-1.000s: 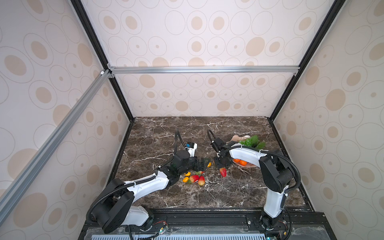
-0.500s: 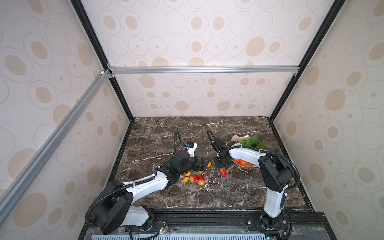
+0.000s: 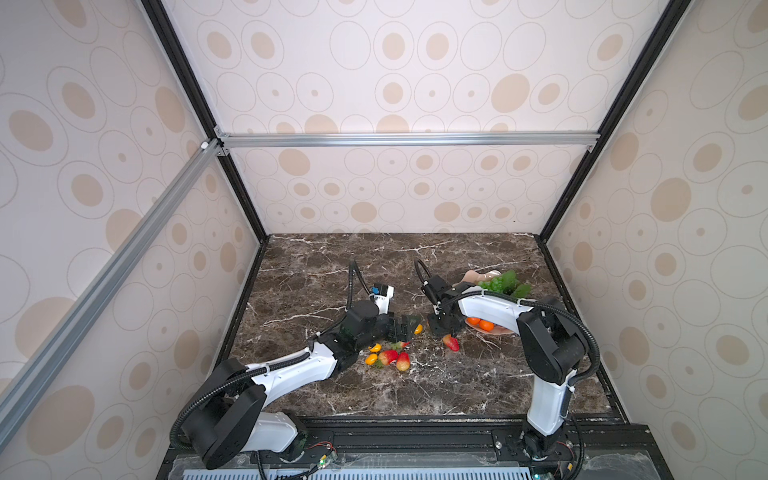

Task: Place and organize the fake fruits in the fruit bowl
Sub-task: 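Lower the right gripper onto the strawberry and close on it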

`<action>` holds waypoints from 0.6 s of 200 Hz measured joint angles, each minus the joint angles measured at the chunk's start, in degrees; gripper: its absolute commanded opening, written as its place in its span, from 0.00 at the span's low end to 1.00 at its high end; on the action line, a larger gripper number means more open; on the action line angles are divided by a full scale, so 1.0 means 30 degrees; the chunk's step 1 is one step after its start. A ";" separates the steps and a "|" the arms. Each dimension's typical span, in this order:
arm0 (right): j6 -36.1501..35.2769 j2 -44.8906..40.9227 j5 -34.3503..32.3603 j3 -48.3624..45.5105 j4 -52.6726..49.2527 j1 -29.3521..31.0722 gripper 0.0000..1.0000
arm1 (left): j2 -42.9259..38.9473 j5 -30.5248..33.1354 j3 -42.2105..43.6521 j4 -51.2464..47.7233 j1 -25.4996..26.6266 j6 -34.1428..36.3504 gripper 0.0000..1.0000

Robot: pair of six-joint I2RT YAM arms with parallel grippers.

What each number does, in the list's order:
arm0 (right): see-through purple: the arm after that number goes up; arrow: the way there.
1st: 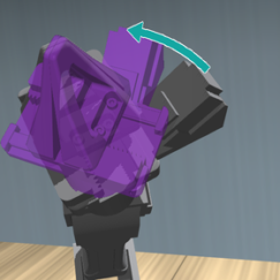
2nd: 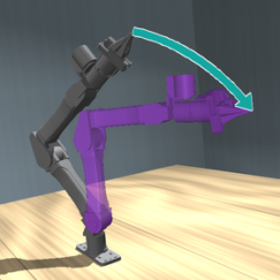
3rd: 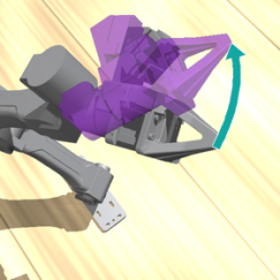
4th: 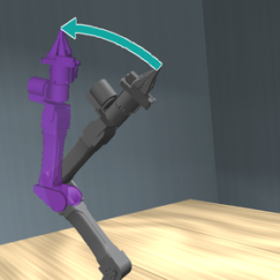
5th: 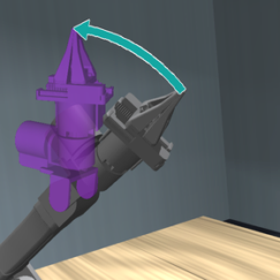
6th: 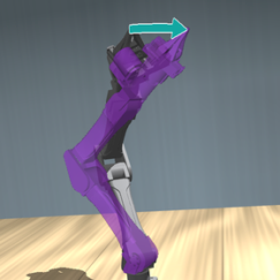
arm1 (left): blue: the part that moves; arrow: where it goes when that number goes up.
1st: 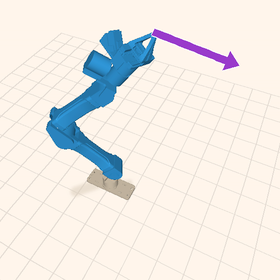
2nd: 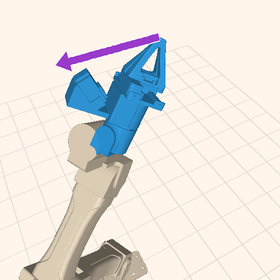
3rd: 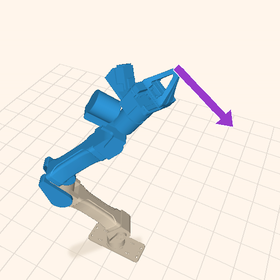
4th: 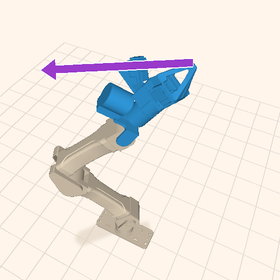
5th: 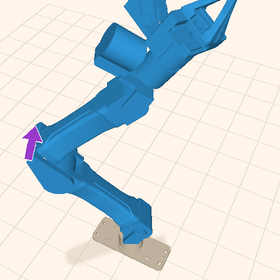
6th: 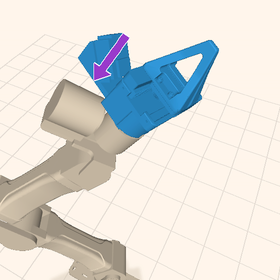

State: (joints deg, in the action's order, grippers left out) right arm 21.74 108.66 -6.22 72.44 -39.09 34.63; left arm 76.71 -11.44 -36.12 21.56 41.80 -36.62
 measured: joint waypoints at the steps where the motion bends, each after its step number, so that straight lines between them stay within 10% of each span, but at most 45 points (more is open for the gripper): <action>1: 0.0000 0.0000 0.0007 0.0000 0.0007 0.0000 0.17 | 0.0000 0.0000 0.0000 0.0000 0.0000 0.0000 0.99; 120: 0.0015 -0.0007 0.0000 0.0000 0.0117 -0.0102 0.08 | 0.0000 -0.0007 0.0000 0.0066 0.0000 0.0000 0.99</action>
State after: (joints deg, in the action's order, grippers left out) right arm 21.78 108.64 -6.22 72.44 -38.74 34.33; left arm 76.71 -11.46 -36.12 21.76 41.80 -36.62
